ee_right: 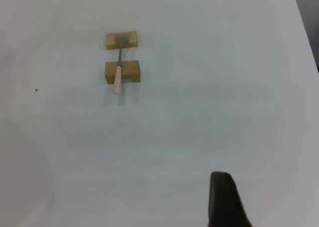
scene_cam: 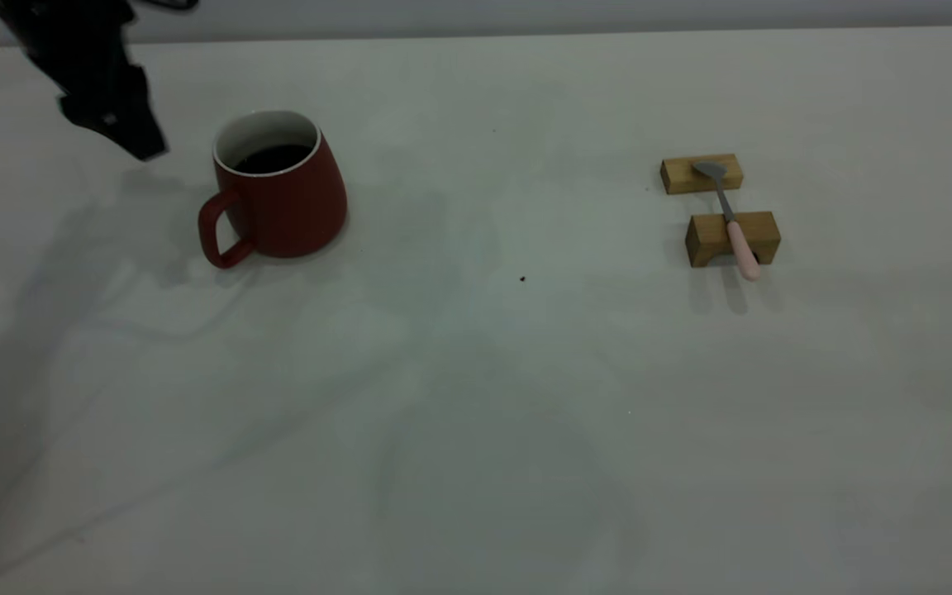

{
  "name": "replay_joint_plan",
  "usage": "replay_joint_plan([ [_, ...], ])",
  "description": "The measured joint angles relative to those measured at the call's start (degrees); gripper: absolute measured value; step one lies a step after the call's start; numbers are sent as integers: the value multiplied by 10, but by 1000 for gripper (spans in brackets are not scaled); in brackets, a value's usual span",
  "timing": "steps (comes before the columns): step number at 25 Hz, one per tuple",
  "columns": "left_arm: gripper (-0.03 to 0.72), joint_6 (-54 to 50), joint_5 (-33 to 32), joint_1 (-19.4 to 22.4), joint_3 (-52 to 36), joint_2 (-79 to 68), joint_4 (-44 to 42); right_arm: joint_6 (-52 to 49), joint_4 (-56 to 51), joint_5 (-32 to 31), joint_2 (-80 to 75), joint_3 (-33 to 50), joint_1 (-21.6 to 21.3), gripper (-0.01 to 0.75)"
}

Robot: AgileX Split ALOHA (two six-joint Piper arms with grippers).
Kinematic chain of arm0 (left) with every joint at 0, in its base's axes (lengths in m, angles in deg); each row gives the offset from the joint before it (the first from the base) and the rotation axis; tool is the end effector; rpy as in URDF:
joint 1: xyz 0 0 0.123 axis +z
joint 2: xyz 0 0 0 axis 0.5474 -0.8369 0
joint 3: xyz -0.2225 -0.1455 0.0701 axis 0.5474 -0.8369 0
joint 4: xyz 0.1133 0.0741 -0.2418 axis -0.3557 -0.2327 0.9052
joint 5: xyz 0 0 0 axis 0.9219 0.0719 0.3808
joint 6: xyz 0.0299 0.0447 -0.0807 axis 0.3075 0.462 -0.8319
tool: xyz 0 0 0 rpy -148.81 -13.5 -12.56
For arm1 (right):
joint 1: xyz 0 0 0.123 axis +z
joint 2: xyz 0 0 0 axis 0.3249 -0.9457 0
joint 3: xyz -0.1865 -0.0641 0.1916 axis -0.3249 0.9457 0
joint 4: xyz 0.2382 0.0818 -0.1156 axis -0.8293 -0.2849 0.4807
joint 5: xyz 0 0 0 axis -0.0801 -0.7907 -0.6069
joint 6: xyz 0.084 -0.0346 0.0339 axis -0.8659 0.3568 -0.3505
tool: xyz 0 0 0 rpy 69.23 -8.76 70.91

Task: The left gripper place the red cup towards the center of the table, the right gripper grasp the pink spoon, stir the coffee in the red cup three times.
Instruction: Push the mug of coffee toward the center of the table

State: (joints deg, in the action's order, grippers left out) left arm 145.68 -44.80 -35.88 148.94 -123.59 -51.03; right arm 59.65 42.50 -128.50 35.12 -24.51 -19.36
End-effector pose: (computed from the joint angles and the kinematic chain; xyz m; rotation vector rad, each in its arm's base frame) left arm 0.4638 -0.0327 0.0548 1.5345 2.3138 0.1184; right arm 0.0357 0.0016 0.2705 -0.0069 2.1677 0.0168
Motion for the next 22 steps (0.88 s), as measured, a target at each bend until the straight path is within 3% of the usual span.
replay_joint_plan([
  [4, 586, 171, 3, 0, 9, -32, 84, 0, 0, 0, 0, 0, 0, 487],
  [10, 586, 316, 11, 1, 10, -62, 174, 0, 0, 0, 0, 0, 0, 487],
  [22, 586, 379, 21, -69, 10, -69, 299, 0, 0, 0, 0, 0, 0, 487],
])
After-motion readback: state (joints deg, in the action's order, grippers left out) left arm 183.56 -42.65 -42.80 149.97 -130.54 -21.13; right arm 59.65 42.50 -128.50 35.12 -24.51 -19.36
